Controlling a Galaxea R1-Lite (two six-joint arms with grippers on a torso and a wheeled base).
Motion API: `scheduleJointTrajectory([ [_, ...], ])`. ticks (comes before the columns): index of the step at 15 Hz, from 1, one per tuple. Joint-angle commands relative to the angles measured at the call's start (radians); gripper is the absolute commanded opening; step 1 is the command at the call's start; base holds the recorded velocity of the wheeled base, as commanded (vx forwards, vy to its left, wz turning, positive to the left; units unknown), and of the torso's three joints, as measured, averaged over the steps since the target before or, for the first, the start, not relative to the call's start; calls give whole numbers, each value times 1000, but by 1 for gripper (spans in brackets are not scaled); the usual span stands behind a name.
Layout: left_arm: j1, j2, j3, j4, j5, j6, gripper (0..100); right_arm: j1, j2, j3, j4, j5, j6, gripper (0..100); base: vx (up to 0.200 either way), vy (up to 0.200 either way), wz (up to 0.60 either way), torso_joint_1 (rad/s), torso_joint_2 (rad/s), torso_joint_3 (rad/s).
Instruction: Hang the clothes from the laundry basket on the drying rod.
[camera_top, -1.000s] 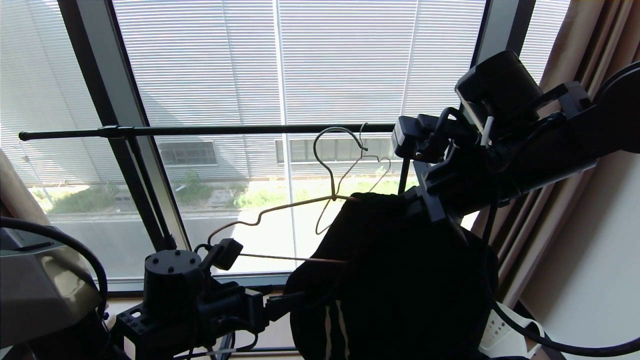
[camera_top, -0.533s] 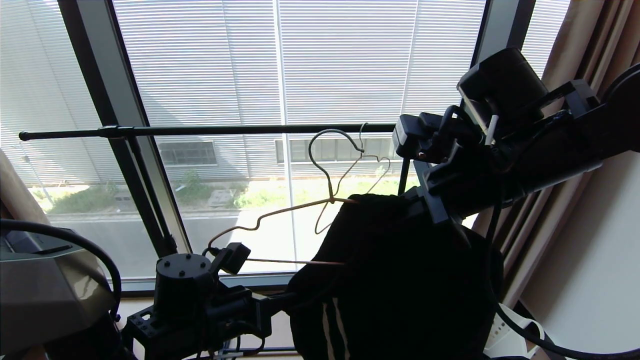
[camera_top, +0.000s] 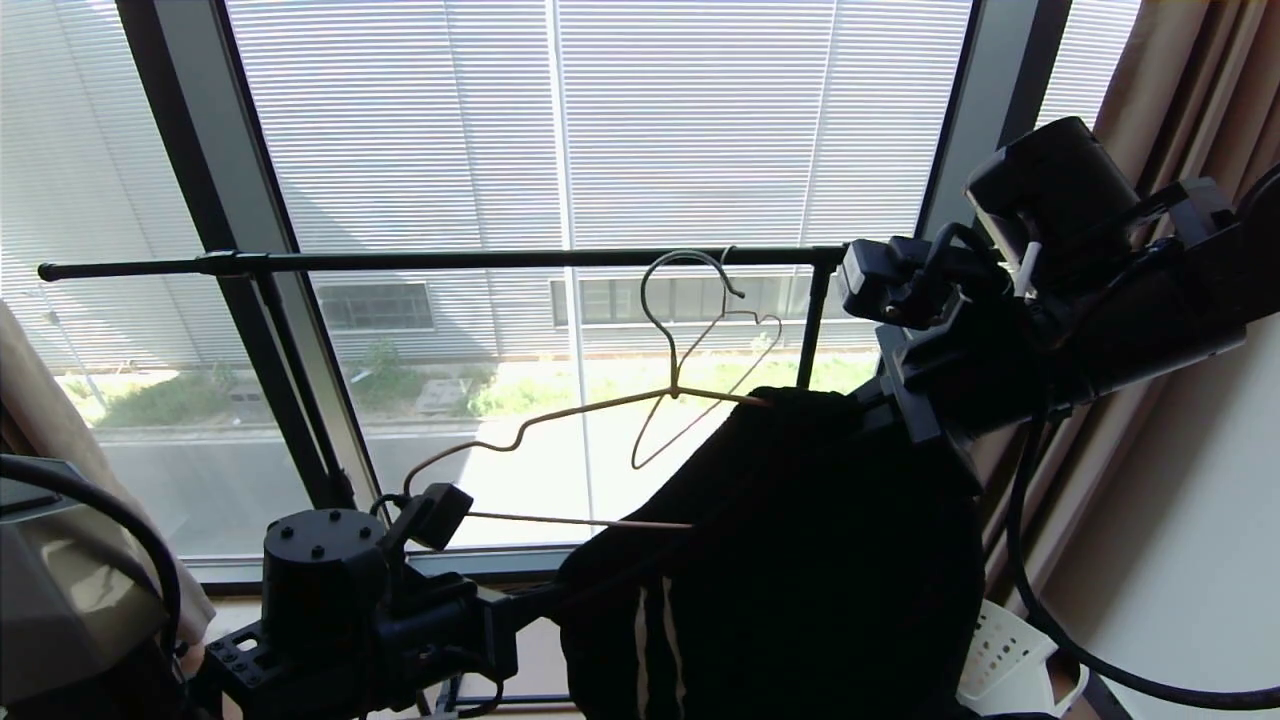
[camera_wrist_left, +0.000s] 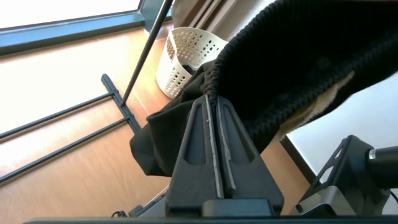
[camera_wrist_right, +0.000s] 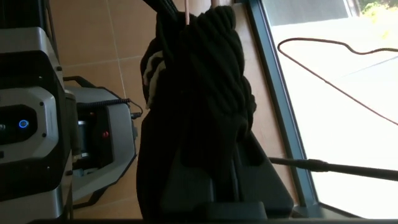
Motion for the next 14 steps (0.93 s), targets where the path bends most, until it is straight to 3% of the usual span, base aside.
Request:
scheduleJointTrajectory([
  [1,6,-36,19,1,2,-2,0,-13,-14,11,2,-2,0,0,0,0,0,0,0,0],
  [7,-58,-36,22,2,0,29,0,-6,-5,-4,-1,-2,1,0,0,0,0,0,0,0],
  [10,-75,-36,36,1,-1,109,0,-6,8,-3,-1,-2,1,0,0,0,0,0,0,0],
  [14,-78,-44,63,-11,0,135,0,-27,0,8,0,-1,1,0,0,0,0,0,0,0],
])
